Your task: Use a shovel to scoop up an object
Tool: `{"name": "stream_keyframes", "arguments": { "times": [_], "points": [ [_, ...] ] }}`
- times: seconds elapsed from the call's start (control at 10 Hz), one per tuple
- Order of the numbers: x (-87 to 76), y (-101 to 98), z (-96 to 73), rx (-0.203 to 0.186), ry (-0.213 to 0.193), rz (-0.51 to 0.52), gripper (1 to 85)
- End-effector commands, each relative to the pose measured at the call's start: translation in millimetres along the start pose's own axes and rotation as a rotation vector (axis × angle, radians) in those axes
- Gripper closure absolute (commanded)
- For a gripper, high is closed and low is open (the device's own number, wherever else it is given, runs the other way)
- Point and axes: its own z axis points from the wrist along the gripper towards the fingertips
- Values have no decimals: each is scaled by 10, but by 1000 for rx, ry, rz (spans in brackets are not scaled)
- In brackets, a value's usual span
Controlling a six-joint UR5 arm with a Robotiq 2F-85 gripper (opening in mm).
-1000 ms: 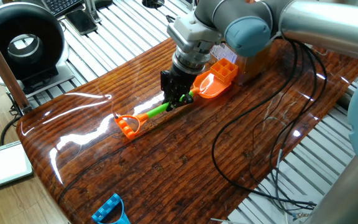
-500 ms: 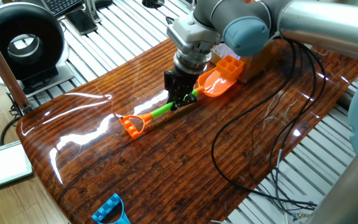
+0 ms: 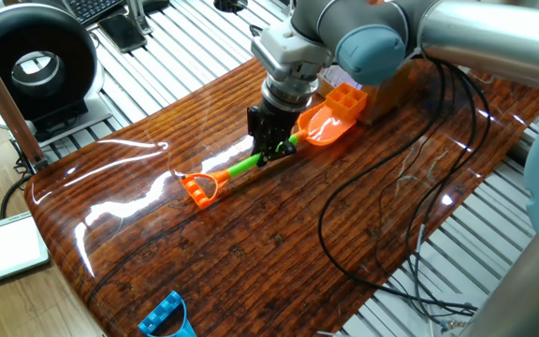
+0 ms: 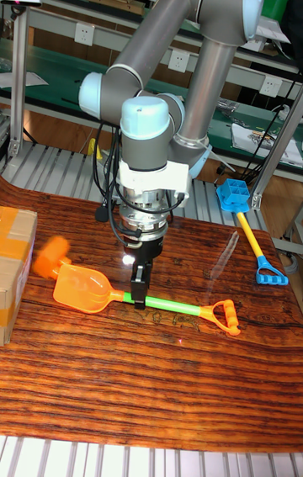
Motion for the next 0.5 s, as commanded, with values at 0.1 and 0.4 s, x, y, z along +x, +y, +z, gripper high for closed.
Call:
{"name": "stream_keyframes", "arguments": {
  "times": [0.1, 0.4],
  "points": [
    [0, 6, -15, -5, -4, -4, 57],
    [59, 30, -16, -15, 19, 1, 57]
  ]
}}
